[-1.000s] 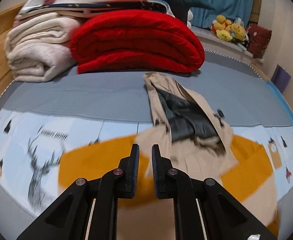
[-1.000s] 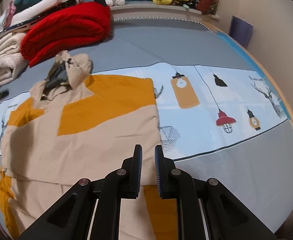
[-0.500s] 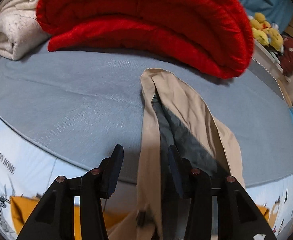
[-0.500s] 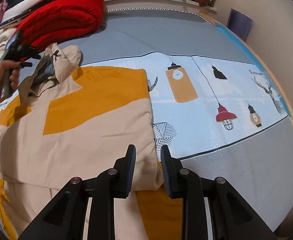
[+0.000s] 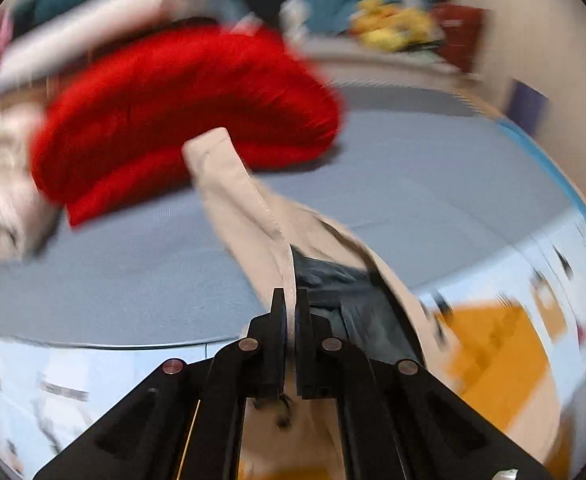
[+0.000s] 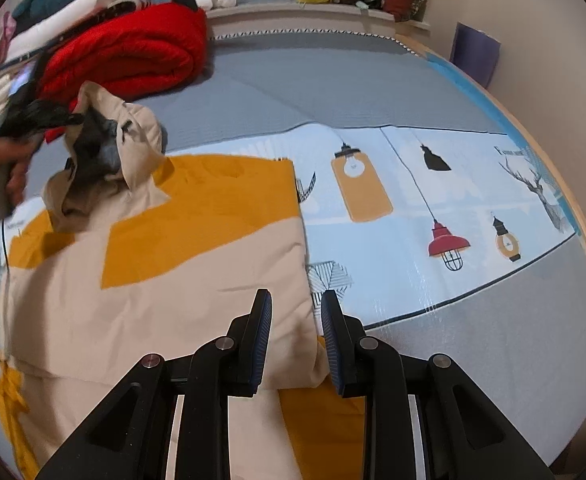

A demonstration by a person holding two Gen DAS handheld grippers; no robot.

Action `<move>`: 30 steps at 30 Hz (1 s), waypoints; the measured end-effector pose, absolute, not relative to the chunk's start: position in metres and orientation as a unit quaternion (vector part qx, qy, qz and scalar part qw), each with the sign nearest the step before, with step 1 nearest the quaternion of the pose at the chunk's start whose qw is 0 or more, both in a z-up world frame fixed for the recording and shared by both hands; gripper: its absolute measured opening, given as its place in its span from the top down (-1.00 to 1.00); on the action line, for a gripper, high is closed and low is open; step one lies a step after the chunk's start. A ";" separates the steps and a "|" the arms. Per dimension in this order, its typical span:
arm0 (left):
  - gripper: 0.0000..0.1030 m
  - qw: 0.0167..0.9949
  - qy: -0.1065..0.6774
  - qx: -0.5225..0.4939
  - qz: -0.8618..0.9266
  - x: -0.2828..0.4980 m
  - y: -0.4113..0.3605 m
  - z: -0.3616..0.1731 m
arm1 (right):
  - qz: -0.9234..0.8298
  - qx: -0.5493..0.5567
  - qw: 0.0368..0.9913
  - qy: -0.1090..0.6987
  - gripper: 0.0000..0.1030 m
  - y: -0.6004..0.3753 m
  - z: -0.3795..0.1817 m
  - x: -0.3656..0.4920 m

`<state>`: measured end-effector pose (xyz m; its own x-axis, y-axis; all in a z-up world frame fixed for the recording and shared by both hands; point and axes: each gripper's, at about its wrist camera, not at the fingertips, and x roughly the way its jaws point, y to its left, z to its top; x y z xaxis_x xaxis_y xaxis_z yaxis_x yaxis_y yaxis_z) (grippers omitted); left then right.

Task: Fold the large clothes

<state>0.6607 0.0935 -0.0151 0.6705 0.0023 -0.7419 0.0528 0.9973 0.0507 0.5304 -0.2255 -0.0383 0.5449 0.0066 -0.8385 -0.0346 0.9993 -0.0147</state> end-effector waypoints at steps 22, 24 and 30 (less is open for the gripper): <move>0.24 0.875 0.442 -0.196 0.035 0.395 0.145 -0.065 | 0.120 0.071 0.900 0.413 0.47 -0.180 -0.006 0.500; 0.18 0.859 0.457 -0.229 0.021 0.400 0.150 -0.079 | 0.142 0.082 0.889 0.428 0.47 -0.172 -0.013 0.502; 0.17 0.853 0.481 -0.200 -0.004 0.404 0.133 -0.092 | 0.197 0.105 0.870 0.440 0.41 -0.148 -0.026 0.509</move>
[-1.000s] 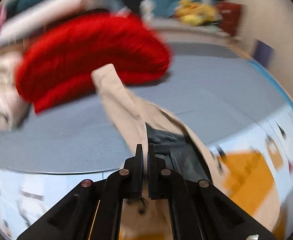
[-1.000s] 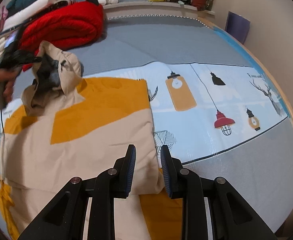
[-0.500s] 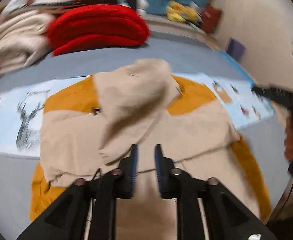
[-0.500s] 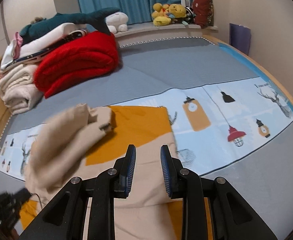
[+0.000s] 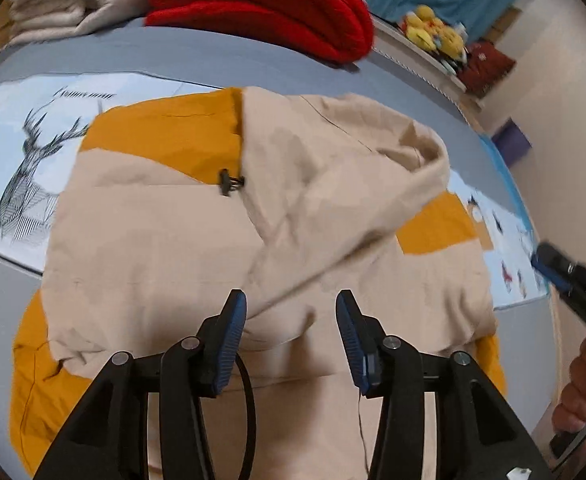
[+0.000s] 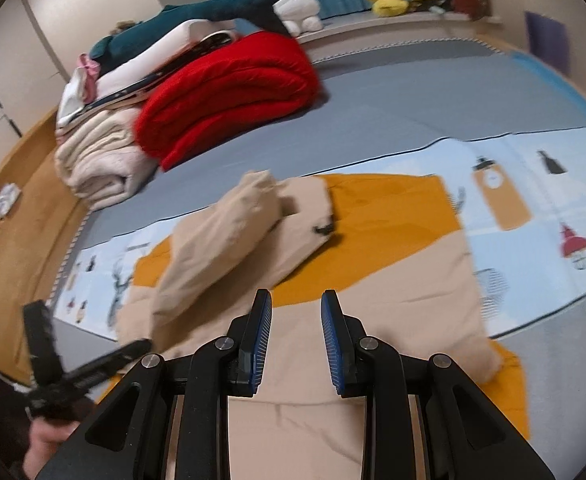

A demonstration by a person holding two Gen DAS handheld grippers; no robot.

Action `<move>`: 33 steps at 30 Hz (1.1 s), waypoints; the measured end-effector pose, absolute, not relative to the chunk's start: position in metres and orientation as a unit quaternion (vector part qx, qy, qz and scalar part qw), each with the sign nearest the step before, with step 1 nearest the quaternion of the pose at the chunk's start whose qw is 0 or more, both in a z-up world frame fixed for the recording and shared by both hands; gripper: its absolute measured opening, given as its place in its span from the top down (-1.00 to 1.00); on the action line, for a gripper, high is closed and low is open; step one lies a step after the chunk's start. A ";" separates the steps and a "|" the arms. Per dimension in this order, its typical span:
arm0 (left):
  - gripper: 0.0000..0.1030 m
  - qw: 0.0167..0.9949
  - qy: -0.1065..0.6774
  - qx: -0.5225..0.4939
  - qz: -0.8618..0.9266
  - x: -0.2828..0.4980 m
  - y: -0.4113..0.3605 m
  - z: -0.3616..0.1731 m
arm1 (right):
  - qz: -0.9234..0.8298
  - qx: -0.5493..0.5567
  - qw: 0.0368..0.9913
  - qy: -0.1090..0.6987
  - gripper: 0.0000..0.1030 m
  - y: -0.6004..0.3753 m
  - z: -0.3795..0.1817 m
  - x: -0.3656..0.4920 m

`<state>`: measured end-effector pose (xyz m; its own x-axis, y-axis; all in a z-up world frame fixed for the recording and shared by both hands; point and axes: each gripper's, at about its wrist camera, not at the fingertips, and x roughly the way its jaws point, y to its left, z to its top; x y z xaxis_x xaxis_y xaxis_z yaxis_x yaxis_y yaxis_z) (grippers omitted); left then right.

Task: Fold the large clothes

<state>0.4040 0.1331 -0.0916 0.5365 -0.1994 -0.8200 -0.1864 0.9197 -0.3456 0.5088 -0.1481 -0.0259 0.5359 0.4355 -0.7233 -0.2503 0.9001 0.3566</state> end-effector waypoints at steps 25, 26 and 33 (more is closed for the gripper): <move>0.31 0.845 0.457 -0.247 -0.127 0.406 0.107 -0.080 | 0.205 0.223 0.766 0.568 0.07 -0.129 -0.111 0.547; 0.31 0.840 0.457 -0.280 -0.088 0.407 0.125 -0.087 | 0.202 0.229 0.762 0.571 0.13 -0.132 -0.115 0.548; 0.31 0.779 0.499 -0.379 -0.014 0.411 0.164 -0.132 | 0.206 0.237 0.755 0.575 0.36 -0.130 -0.125 0.553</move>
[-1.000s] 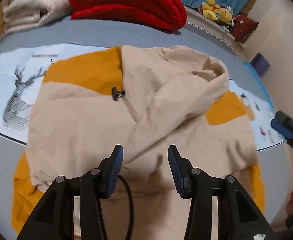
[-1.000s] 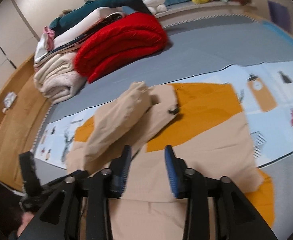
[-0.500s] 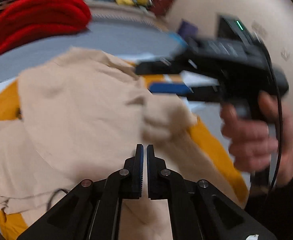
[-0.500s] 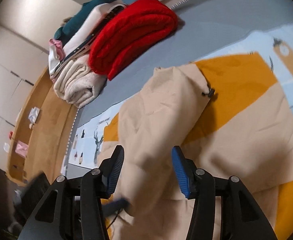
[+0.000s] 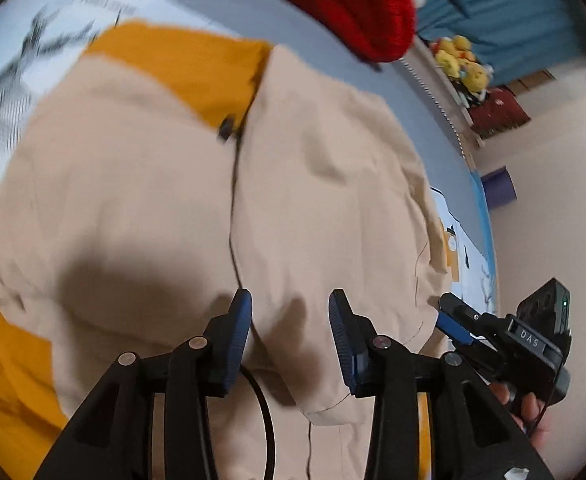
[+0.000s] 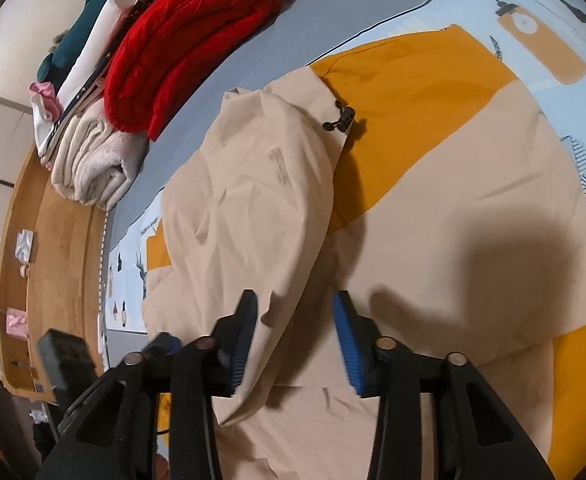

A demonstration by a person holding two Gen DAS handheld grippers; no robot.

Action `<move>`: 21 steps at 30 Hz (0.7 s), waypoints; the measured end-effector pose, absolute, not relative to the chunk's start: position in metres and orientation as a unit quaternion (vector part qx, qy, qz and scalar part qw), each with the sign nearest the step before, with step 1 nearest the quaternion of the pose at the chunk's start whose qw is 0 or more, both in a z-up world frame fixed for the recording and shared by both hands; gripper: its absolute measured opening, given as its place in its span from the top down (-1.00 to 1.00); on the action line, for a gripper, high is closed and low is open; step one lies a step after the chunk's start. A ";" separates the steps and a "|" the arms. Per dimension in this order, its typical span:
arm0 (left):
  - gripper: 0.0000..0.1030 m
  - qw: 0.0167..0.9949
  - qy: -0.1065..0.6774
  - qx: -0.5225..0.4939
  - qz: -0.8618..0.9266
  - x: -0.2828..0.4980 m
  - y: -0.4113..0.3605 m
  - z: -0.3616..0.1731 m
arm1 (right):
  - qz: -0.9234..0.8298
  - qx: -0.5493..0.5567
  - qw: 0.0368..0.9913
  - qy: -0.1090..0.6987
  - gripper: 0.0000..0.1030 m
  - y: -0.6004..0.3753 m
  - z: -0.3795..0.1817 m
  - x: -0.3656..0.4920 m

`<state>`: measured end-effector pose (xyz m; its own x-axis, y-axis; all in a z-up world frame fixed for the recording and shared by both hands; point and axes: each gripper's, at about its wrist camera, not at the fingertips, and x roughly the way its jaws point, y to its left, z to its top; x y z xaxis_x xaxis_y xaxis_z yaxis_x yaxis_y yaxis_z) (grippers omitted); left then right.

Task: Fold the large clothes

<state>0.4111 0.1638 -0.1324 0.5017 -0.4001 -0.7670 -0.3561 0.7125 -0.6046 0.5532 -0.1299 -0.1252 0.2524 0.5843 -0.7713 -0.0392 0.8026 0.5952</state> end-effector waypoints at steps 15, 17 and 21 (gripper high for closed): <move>0.28 0.837 0.482 -0.233 0.111 0.395 0.175 -0.088 | 0.193 0.216 0.773 0.565 0.92 -0.127 -0.121 0.550; 0.28 0.813 0.507 -0.283 0.051 0.399 0.162 -0.109 | 0.189 0.214 0.774 0.566 0.93 -0.128 -0.122 0.550; 0.28 0.784 0.535 -0.315 -0.018 0.408 0.139 -0.132 | 0.177 0.189 0.785 0.563 0.94 -0.127 -0.120 0.550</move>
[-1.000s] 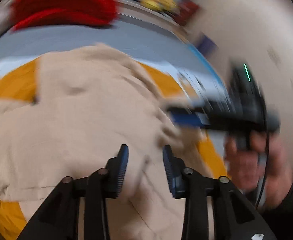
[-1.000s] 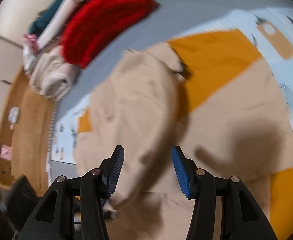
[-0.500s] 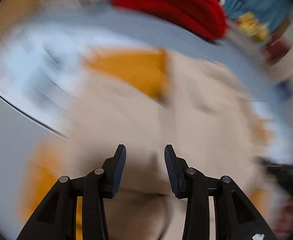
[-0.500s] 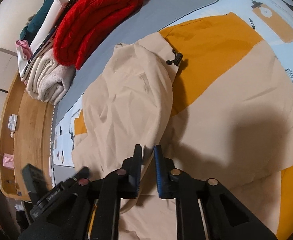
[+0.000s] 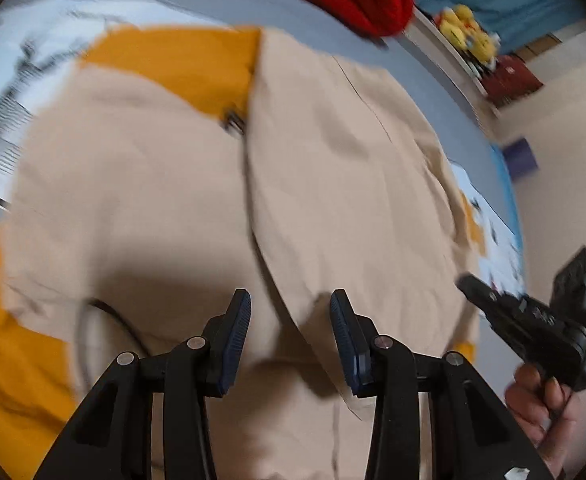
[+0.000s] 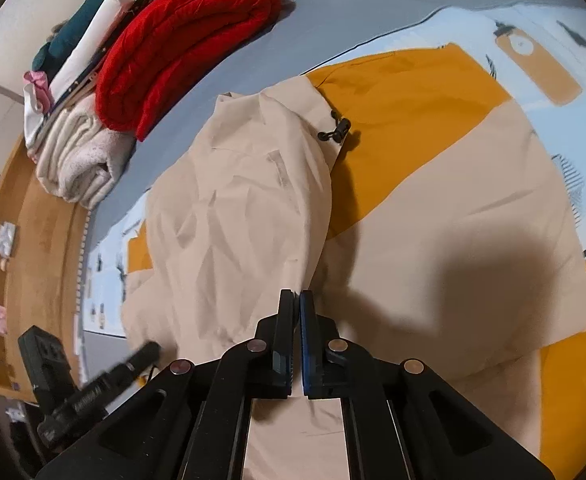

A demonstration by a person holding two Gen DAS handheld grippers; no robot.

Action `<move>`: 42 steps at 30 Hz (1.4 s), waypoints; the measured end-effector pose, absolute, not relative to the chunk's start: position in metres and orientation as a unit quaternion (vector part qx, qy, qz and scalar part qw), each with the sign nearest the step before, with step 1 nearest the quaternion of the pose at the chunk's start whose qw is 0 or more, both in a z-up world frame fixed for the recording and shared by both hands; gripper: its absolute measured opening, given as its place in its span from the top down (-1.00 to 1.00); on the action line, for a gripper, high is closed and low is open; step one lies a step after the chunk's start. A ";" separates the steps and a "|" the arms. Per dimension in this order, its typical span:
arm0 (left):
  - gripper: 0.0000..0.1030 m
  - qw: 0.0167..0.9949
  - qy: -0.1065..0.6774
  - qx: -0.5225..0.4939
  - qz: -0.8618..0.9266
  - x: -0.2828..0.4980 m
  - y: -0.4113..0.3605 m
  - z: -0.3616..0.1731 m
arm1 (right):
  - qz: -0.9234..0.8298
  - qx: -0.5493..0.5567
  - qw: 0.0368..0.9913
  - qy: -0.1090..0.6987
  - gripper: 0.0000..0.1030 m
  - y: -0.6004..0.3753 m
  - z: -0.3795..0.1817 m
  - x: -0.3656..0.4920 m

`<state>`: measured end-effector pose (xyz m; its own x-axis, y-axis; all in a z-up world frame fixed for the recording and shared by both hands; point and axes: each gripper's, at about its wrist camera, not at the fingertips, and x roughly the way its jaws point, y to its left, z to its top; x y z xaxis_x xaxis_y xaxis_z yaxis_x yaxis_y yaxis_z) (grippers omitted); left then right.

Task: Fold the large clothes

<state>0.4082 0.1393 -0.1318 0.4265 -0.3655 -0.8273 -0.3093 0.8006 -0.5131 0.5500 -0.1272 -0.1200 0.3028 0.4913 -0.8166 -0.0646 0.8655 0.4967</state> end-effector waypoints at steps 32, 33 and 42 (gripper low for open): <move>0.74 0.870 0.472 -0.137 0.036 0.411 0.103 -0.083 | 0.142 0.127 0.777 0.600 0.97 -0.107 -0.147 0.549; 0.72 0.874 0.467 -0.137 0.017 0.412 0.097 -0.081 | 0.142 0.124 0.778 0.599 0.97 -0.104 -0.146 0.547; 0.62 0.779 0.605 -0.156 -0.049 0.428 0.057 -0.156 | 0.141 0.136 0.769 0.609 0.88 -0.108 -0.152 0.550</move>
